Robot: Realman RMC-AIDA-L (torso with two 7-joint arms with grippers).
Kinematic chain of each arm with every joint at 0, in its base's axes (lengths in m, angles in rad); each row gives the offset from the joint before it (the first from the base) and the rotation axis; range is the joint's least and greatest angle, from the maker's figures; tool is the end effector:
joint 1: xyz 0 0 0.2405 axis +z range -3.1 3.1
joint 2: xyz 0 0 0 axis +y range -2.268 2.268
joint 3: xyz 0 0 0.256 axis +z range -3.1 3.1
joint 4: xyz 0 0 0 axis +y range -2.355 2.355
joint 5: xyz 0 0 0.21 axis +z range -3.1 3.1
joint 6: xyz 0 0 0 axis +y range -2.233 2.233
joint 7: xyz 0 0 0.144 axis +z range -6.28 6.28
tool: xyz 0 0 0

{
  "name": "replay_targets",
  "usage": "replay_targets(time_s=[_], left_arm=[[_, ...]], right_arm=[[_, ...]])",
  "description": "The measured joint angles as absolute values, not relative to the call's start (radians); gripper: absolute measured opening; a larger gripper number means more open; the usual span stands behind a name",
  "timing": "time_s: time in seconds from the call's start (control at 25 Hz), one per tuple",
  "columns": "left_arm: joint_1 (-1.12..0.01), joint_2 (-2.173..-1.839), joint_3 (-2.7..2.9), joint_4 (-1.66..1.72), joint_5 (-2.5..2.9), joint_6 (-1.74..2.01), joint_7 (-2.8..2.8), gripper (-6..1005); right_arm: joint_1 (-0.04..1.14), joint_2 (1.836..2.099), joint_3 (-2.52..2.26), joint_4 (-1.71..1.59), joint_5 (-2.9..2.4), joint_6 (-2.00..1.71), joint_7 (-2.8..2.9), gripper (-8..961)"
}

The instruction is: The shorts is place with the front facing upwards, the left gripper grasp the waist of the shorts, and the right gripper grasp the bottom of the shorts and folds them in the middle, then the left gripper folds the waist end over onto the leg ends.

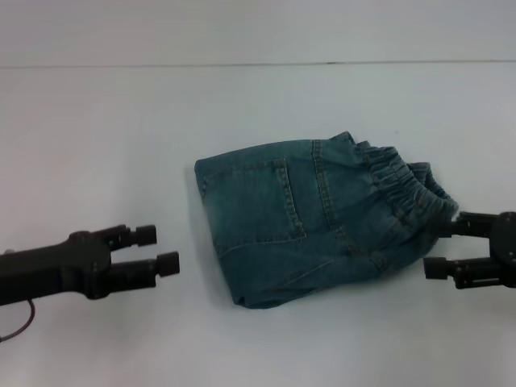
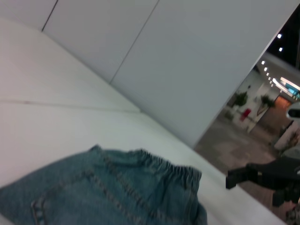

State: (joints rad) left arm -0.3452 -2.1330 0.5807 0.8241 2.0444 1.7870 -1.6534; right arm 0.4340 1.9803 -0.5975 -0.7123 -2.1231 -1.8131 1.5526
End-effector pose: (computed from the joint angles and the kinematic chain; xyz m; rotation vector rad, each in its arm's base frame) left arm -0.2888 0.2663 0.0182 -2.6507 -1.0768 -0.8532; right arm 0.3016 0.2849 0.0501 -2.7972 0.9141 0.6547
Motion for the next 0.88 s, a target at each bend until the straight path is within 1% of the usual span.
replay_targets(time_s=[0.04,0.52,0.88], left_arm=[[-0.347,-2.133,0.580,0.825,2.060,1.786,-1.655,888],[-0.357,-2.131,0.591,0.833,2.122,1.794,-1.670,888],[-0.363,-2.138,0.591,0.831,2.123,1.796,-1.671,888]], right_arm=[[0.433,1.980,-0.591,-0.711,-2.132,-1.812,1.553,949],[0.429,1.980,-0.577,-0.704,-2.169,-1.783,1.558,948],[0.435,1.990,-0.581,-0.702,-2.181,-1.766,1.560,948]])
